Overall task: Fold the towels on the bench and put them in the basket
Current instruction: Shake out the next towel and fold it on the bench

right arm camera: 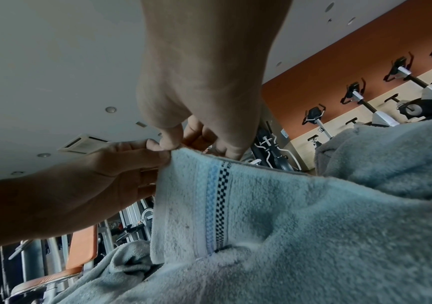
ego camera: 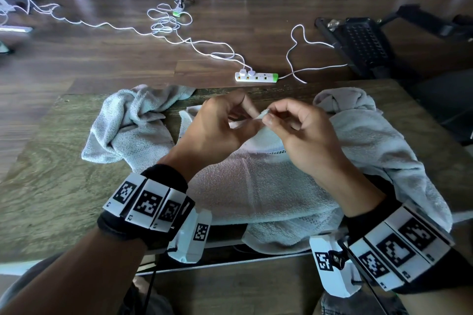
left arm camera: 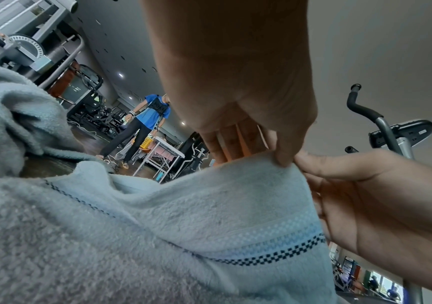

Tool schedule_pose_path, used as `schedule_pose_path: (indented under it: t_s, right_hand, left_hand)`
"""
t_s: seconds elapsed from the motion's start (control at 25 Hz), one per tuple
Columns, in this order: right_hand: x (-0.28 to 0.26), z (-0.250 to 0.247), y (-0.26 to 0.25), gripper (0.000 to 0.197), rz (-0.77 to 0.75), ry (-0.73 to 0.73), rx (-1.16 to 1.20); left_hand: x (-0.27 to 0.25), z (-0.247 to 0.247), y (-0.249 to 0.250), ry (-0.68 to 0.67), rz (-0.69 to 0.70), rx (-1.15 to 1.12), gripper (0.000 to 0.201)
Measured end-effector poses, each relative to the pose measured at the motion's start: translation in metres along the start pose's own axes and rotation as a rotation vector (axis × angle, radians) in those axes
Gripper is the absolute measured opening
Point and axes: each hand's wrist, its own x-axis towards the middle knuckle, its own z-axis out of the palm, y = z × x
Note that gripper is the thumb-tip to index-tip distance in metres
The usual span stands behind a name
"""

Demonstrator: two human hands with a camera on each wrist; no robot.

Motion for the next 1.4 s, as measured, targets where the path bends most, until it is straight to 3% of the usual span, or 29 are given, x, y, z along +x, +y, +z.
schedule_pose_path:
  t_s: [0.2, 0.36, 0.72, 0.8, 0.92, 1.04, 1.08, 1.2, 1.28, 1.4]
  right_hand:
    - [-0.003, -0.009, -0.004, 0.009, -0.133, -0.008, 0.009]
    - [-0.005, -0.027, -0.008, 0.009, -0.183, 0.049, 0.067]
    - [0.002, -0.056, 0.002, 0.007, -0.141, 0.481, 0.147]
    - [0.001, -0.058, 0.003, 0.006, -0.107, 0.528, 0.153]
    - [-0.004, -0.060, 0.000, 0.007, -0.085, 0.559, 0.177]
    - [-0.009, -0.065, 0.000, 0.009, -0.078, 0.570, 0.159]
    - [-0.010, -0.067, 0.001, 0.009, -0.072, 0.575, 0.156]
    - [-0.014, -0.071, 0.006, 0.008, -0.049, 0.568, 0.135]
    - [-0.016, -0.072, 0.007, 0.008, -0.051, 0.548, 0.140]
    - [-0.021, -0.079, 0.004, 0.007, -0.050, 0.503, 0.099]
  left_hand:
    - [-0.007, -0.012, -0.004, -0.074, -0.006, 0.029, 0.014]
    - [-0.022, -0.023, -0.015, -0.052, -0.076, 0.237, 0.018]
    - [-0.049, -0.094, 0.004, -0.115, -0.192, 0.590, 0.011]
    - [-0.060, -0.110, 0.012, -0.060, -0.221, 0.599, 0.008]
    - [-0.068, -0.127, 0.026, -0.007, -0.244, 0.587, 0.028]
    - [-0.075, -0.134, 0.039, -0.047, -0.208, 0.540, 0.037]
    - [-0.078, -0.135, 0.043, -0.068, -0.197, 0.519, 0.036]
    - [-0.084, -0.136, 0.052, -0.048, -0.198, 0.441, 0.009]
    - [-0.087, -0.138, 0.051, 0.008, -0.203, 0.407, 0.021]
    - [-0.092, -0.139, 0.056, 0.041, -0.208, 0.356, 0.018]
